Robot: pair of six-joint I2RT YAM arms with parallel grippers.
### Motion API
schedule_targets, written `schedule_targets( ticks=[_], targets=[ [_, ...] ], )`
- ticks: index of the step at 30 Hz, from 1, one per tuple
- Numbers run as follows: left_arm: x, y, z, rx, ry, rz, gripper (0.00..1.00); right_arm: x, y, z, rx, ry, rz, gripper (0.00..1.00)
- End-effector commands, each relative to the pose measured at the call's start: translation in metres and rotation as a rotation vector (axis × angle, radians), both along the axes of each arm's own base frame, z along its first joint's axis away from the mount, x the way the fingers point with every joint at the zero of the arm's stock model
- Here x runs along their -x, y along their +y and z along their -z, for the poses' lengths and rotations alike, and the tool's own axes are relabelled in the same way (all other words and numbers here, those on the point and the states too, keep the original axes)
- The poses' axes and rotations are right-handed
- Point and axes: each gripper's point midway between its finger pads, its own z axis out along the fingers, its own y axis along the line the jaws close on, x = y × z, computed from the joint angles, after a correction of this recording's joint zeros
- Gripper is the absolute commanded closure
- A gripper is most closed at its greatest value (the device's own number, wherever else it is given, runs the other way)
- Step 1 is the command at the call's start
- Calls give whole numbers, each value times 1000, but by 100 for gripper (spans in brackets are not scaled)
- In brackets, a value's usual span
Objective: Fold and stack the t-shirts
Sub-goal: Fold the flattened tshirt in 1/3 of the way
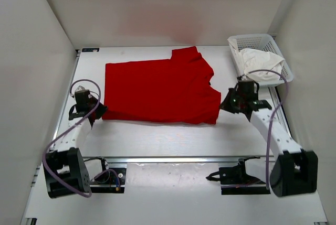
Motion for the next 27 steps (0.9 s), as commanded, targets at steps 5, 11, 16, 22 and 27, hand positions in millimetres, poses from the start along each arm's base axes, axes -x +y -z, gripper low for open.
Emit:
schedule_targets(
  ticks=[5,11,16,22,27],
  targets=[
    [-51,16,-19,47,-61,-95,100,-114,13,-40,4,-163,-50,100],
    [-74,29,-11,45,-40,-134,100,-170,15,-40,42,-178,-47,100],
    [-88,33,5,59,-3,-154,100,-209,19,-31,54,-161,-62,100],
    [-97,41,21,85,18,-176,91,-244,22,-18,48,-149,-76,100],
    [-108,40,16,101,-7,-153,66,-256,30,5,33,-96,-98,95]
  ],
)
